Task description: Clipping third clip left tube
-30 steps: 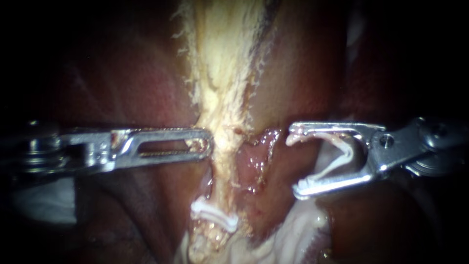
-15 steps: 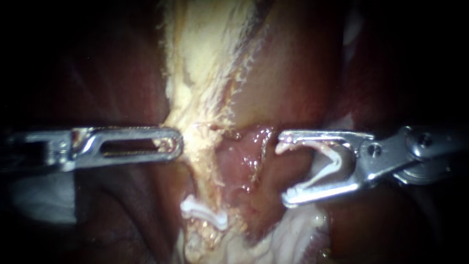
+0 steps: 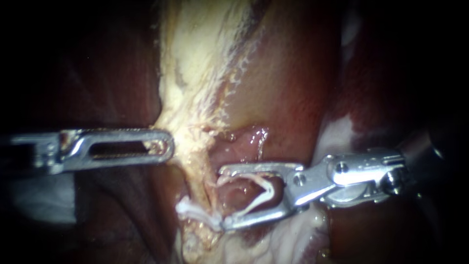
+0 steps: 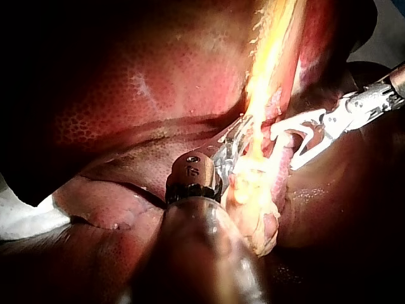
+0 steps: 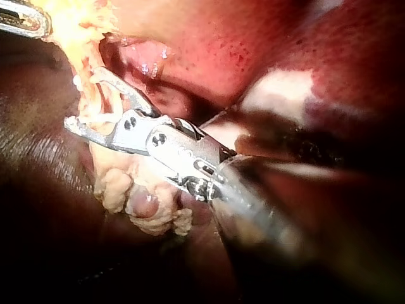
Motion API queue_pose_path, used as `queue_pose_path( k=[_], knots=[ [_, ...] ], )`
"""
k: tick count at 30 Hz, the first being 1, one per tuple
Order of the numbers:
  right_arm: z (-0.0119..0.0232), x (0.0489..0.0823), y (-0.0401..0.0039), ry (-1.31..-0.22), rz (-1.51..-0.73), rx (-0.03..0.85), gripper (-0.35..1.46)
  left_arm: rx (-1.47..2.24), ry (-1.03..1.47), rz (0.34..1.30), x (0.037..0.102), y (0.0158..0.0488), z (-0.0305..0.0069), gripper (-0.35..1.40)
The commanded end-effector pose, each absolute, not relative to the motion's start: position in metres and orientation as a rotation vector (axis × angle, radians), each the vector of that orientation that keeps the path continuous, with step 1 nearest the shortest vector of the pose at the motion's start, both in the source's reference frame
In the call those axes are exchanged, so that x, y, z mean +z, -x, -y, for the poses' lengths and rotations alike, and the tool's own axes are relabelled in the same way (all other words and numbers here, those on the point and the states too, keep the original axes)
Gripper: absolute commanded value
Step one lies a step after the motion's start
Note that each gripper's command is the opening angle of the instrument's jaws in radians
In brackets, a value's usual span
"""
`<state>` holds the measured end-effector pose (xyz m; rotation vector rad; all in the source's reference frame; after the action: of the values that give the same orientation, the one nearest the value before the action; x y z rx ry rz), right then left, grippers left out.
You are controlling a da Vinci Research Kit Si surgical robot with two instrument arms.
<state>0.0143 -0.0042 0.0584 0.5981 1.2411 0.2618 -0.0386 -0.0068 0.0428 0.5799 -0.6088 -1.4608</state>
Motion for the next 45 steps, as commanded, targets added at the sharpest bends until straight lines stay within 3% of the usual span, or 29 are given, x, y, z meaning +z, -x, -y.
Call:
queue_pose_path(
  k=[1,18,45],
  knots=[
    [0.0043,0.0587,-0.0146,-0.602,-1.237,0.264,0.6,-1.461,-0.58,0.609,0.0427,0.0386,0.0069,-0.35],
    [0.0049,0.0615,-0.0187,-0.628,-1.247,0.256,0.6,-1.463,-0.578,0.605,0.0422,0.0387,0.0071,-0.35],
    [0.0054,0.0588,-0.0225,-0.855,-1.386,0.272,0.59,-1.463,-0.579,0.608,0.0421,0.0386,0.0071,-0.35]
  ],
)
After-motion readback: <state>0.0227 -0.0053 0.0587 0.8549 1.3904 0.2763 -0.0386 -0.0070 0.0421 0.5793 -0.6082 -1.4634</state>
